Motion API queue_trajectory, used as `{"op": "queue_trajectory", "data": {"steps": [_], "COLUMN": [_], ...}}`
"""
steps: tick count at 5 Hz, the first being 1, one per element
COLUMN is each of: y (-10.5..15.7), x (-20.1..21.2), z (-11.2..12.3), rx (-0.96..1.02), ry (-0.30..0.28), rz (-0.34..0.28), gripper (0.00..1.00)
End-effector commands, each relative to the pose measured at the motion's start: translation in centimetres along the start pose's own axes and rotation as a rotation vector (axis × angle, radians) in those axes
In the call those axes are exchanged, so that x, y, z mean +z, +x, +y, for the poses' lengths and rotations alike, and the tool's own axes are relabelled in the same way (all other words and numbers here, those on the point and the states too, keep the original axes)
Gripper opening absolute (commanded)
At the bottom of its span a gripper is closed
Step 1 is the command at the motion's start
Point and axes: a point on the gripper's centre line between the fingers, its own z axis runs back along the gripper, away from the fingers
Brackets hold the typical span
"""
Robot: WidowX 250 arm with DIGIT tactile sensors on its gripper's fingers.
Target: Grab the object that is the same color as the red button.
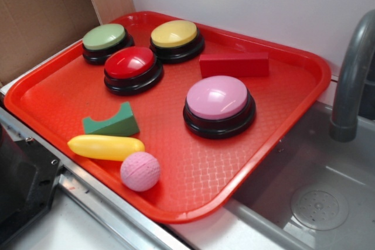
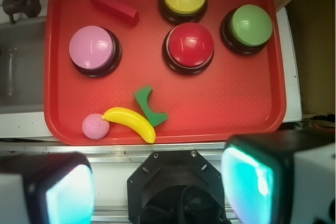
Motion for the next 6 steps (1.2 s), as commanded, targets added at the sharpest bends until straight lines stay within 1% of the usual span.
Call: {"op": "queue_trajectory", "data": {"steps": [1,2,3,4,5,6], "y": [0.0,3.0,6.3,9.4,12.7,15.2], "x": [0.0,-1.5,-4.1,-6.5,-9.5,-12.2], "z": [0.0,-0.5,-1.0,-1.2,-2.5,-3.9], "rx": [0.0,-0.099,-0.202,-0.334,-0.385,-0.486], "ry": [0.0,0.07,0.076,0.039,0.034,0.038], "rz": [0.0,-0.068,-0.075,-0.12,-0.184,-0.24], "gripper": [1.0,1.0,1.0,1.0,1.0,1.0]}}
